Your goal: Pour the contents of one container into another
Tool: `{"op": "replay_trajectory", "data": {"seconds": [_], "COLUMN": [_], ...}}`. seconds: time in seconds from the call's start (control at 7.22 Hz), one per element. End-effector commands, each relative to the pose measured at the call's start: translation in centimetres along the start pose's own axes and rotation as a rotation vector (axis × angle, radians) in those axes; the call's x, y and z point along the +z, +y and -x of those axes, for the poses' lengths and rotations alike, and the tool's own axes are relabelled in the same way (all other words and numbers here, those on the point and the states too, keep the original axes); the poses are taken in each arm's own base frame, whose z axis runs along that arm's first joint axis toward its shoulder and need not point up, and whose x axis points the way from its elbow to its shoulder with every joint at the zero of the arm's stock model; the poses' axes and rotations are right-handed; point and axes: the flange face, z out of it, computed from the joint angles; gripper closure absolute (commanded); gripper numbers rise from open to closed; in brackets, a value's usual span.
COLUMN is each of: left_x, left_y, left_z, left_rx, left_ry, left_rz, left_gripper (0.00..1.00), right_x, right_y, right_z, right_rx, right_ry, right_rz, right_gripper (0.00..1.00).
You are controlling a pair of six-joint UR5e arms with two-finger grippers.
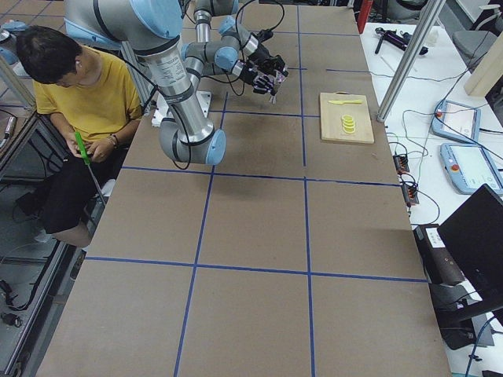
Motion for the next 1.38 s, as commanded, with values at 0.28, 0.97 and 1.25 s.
{"op": "replay_trajectory", "data": {"seconds": [0.28, 0.97, 1.25], "left_x": [0.05, 0.08, 0.05], "left_y": [-0.32, -0.45, -0.52], "left_z": [-0.34, -0.49, -0.50], "left_rx": [-0.006, -0.007, -0.008], "left_ry": [0.003, 0.003, 0.003], "left_rz": [-0.003, -0.004, -0.006], "left_gripper": [1.00, 1.00, 1.00], "right_x": [0.17, 0.24, 0.22], "right_y": [0.06, 0.13, 0.07], "right_z": [-0.16, -0.39, -0.28], "right_rx": [-0.091, -0.184, -0.191], "right_ry": [0.035, 0.075, 0.074], "right_rz": [0.007, 0.027, 0.026], "right_gripper": [0.89, 0.91, 0.91]}}
